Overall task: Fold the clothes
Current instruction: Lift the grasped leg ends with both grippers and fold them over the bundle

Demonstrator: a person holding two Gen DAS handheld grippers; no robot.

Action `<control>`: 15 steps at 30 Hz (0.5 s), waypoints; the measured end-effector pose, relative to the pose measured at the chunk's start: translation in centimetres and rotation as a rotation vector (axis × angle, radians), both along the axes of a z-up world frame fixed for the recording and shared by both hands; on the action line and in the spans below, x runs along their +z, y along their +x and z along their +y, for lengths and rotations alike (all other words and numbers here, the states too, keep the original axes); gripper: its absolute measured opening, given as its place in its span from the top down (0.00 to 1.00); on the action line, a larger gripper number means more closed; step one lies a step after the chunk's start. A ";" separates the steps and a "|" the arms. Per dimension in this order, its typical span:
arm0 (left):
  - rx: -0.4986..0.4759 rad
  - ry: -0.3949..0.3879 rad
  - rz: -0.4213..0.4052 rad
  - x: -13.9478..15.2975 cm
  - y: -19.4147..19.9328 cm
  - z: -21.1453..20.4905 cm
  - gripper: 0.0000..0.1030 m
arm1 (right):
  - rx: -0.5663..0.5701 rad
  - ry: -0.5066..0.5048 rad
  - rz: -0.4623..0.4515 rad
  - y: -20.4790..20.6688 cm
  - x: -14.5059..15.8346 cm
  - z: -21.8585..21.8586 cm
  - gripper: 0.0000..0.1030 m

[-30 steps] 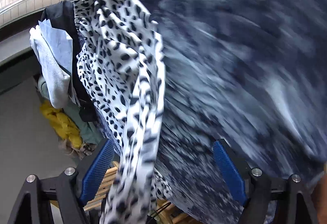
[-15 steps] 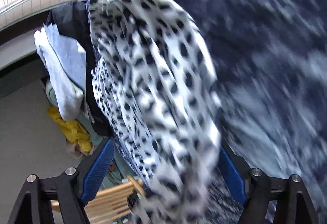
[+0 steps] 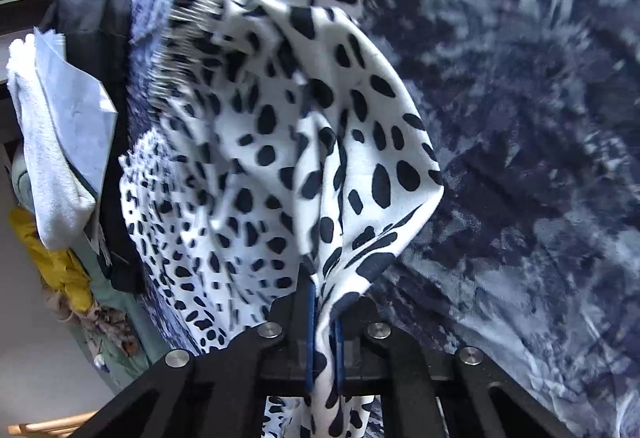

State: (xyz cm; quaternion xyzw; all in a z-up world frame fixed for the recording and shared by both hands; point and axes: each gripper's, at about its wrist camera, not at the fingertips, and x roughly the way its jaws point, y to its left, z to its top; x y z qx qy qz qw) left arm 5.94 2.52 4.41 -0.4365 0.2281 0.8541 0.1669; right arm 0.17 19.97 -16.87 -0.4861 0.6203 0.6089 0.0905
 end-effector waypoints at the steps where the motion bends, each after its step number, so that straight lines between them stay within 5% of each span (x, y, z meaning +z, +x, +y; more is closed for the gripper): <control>1: 0.046 0.007 -0.011 -0.1 -0.2 -0.9 0.96 | 0.004 0.019 0.007 -0.3 0.8 -0.1 0.95; 10: 0.462 0.076 -0.110 -0.8 -1.4 -9.7 0.96 | 0.251 0.189 0.119 -10.6 9.1 -6.3 0.95; 15: 0.662 0.138 -0.161 -2.4 -1.1 -15.2 0.96 | 0.459 0.229 0.130 -18.4 9.5 -14.1 0.95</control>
